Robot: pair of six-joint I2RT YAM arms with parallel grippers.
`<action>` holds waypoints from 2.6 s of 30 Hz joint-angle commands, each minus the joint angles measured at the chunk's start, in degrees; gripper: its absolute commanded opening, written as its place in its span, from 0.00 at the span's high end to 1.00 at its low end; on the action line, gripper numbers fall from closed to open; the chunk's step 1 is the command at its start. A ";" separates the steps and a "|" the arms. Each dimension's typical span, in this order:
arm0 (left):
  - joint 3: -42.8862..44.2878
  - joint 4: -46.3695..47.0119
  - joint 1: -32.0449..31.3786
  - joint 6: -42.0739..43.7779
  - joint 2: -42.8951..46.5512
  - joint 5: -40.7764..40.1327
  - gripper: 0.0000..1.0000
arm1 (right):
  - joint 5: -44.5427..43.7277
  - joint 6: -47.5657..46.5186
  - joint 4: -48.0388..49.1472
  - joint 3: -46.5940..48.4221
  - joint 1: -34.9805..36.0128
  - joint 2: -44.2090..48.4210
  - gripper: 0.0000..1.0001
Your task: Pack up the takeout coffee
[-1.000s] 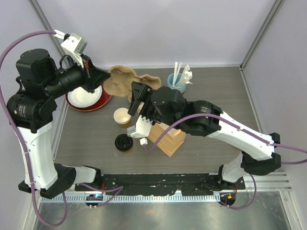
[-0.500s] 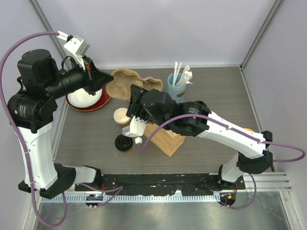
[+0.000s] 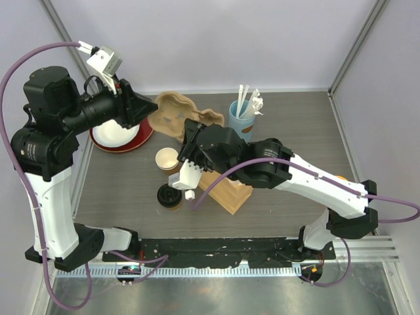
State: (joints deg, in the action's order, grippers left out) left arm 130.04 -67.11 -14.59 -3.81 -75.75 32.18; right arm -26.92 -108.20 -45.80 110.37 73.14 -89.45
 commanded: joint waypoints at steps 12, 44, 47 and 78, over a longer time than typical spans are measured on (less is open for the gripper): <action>-2.05 6.29 -0.18 3.52 1.38 1.47 0.11 | 5.79 23.71 -3.42 3.27 -0.11 16.48 0.99; -27.49 -10.14 -21.18 55.41 -2.65 7.01 0.18 | 53.71 42.28 -7.63 -9.04 -23.83 24.06 0.99; -25.45 -8.31 -22.49 50.59 -3.09 7.55 0.21 | 55.74 43.95 -7.81 -5.53 -24.36 23.27 0.99; -30.11 -16.37 -34.37 64.54 -8.11 -4.42 0.98 | 52.23 45.45 -5.88 -24.67 -26.21 30.30 0.99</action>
State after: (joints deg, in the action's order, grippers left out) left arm 99.79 -78.26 -47.81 50.85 -87.13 24.84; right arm 24.77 -61.06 -51.29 88.49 47.83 -57.84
